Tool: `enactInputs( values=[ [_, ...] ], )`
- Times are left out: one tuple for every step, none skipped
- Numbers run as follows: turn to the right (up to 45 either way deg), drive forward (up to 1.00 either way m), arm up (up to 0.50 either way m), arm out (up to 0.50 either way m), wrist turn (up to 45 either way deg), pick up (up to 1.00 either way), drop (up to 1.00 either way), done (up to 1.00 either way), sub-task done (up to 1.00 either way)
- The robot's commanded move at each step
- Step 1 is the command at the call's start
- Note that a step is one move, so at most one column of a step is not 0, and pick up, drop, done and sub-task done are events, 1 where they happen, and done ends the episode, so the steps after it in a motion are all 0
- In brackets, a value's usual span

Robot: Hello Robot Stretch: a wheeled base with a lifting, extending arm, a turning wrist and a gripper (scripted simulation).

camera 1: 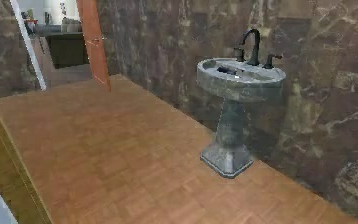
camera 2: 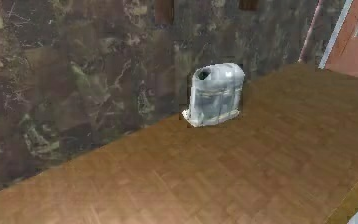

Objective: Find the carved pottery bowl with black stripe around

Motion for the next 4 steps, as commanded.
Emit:
enactInputs(
  values=[
    [0.0, 0.85, 0.00, 0.00, 0.0, 0.00, 0.00, 0.00, 0.00],
    [-36.0, 0.00, 0.00, 0.00, 0.0, 0.00, 0.00, 0.00, 0.00],
    [0.0, 1.00, 0.00, 0.00, 0.0, 0.00, 0.00, 0.00, 0.00],
    [0.0, 1.00, 0.00, 0.00, 0.0, 0.00, 0.00, 0.00, 0.00]
  ],
)
